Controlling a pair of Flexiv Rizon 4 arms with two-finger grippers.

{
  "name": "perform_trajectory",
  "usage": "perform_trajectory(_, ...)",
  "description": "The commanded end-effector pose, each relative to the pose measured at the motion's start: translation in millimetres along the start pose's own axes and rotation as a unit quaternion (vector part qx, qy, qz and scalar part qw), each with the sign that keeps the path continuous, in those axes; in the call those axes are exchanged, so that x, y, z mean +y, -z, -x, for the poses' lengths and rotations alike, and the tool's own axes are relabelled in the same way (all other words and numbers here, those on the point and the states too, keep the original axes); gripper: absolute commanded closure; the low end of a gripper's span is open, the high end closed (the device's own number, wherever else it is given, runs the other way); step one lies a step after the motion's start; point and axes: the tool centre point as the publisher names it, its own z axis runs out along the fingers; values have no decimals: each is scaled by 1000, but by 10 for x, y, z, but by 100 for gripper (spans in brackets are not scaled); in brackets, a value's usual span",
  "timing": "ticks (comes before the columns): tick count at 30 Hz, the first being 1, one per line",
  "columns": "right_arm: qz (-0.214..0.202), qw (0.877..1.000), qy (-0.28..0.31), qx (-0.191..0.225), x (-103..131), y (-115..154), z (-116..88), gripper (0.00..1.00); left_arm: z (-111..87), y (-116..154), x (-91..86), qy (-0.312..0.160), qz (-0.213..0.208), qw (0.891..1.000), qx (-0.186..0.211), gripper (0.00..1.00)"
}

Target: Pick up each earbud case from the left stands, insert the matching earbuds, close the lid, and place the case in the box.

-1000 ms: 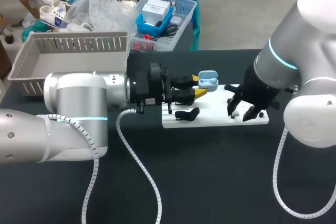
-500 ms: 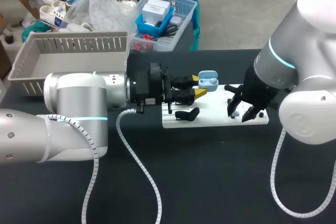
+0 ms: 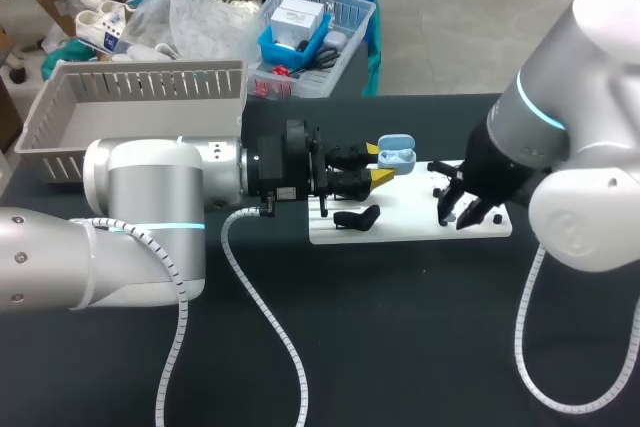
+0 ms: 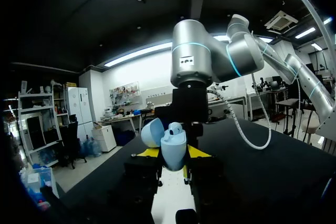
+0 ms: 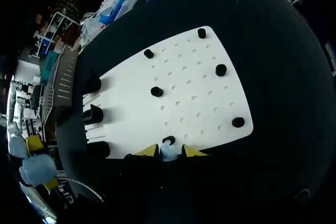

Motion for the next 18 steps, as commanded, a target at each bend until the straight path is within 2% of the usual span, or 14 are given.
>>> perform_trajectory(1, -1, 1000, 1, 2, 7, -6, 26, 73, -5, -2, -3, -1, 2, 1000, -1, 100)
perform_trajectory(14, -9, 1000, 3, 6, 54, -13, 18, 74, -5, -2, -3, -1, 2, 1000, -1, 100)
perform_trajectory(18, -9, 1000, 2, 6, 42, -23, 32, 81, -5, -2, -3, -1, 2, 1000, -1, 100)
